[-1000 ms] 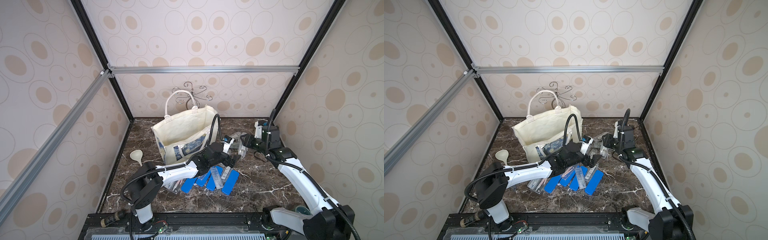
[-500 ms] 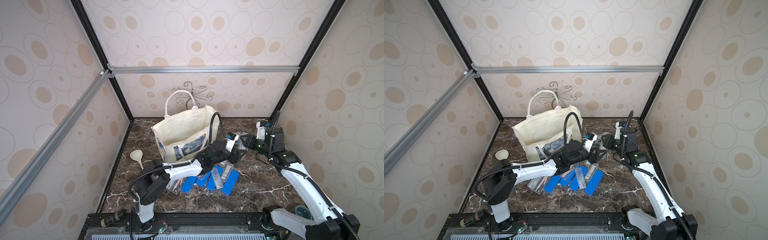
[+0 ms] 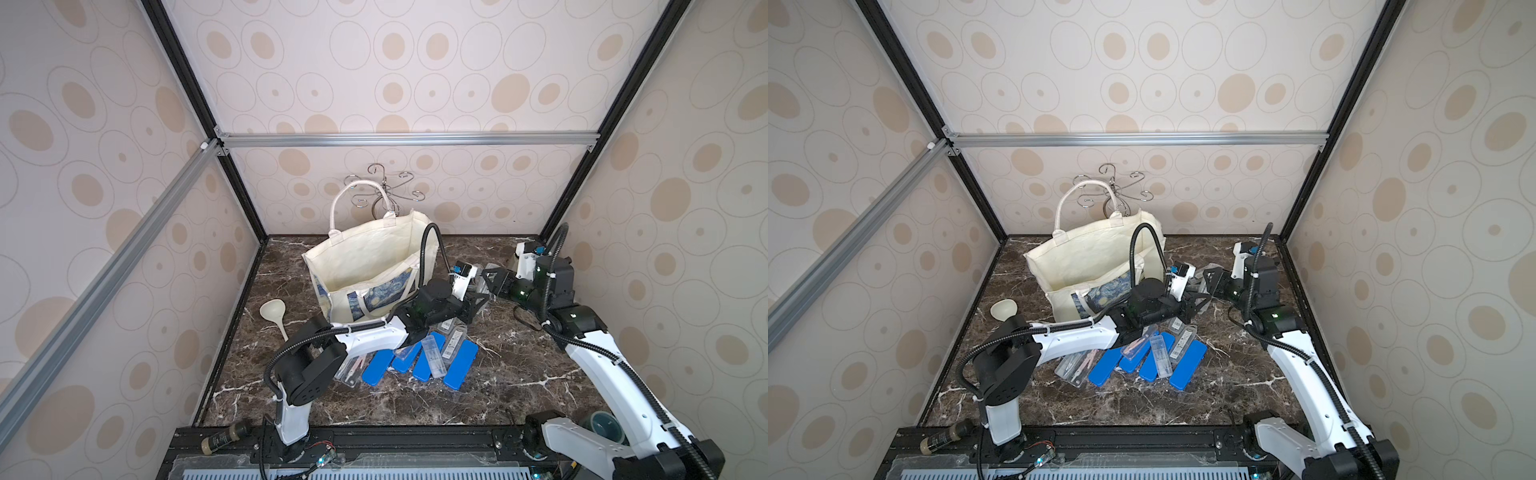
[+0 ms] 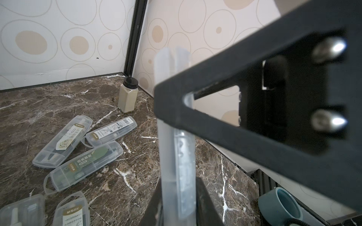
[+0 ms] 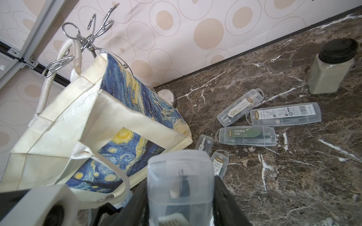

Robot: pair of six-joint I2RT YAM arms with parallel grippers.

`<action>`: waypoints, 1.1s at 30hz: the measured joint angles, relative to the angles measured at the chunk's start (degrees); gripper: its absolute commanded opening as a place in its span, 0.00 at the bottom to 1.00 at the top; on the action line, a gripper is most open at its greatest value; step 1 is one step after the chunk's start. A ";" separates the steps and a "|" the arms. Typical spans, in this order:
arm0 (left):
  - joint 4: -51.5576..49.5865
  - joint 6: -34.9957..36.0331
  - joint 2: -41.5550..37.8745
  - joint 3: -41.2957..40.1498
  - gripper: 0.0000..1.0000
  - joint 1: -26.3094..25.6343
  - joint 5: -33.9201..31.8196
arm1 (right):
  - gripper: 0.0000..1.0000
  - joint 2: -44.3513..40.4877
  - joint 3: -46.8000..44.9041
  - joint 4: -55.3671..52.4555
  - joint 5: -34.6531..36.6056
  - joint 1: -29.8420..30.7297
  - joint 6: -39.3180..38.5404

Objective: Put the compass set into the canvas bag
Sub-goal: Pick up the compass set at the center of the board.

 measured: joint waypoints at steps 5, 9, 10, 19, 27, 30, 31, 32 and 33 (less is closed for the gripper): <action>0.00 -0.37 0.00 0.22 0.09 0.00 -0.04 | 0.47 -0.20 -0.31 0.81 -0.04 -0.02 0.02; -0.07 0.09 0.00 0.31 0.09 -0.09 0.15 | 0.76 -0.20 -0.44 0.90 0.24 0.00 0.44; -0.31 0.42 0.00 0.57 0.09 -0.26 0.22 | 0.85 -0.20 -0.46 0.85 0.66 0.00 0.44; -10.78 7.93 -0.02 7.85 0.09 -0.61 -4.33 | 1.00 -7.56 -2.40 -2.05 9.01 -0.59 -2.05; -28.76 17.44 -3.06 17.59 0.10 1.90 -15.45 | 1.00 -15.56 -3.19 -3.06 13.77 -2.60 -3.23; -33.94 21.55 -6.43 20.04 0.10 3.96 -18.97 | 1.00 -16.02 -3.19 -3.85 14.43 -2.69 -3.52; -35.21 22.71 -7.52 20.61 0.10 4.74 -19.87 | 1.00 -16.00 -3.19 -4.07 14.45 -2.69 -3.56; -36.65 24.17 -8.98 21.20 0.10 5.90 -20.87 | 1.00 -15.72 -3.23 -4.20 14.47 -2.69 -3.58; -37.59 25.24 -10.08 21.53 0.10 6.80 -21.44 | 1.00 -15.39 -3.30 -4.26 14.45 -2.69 -3.61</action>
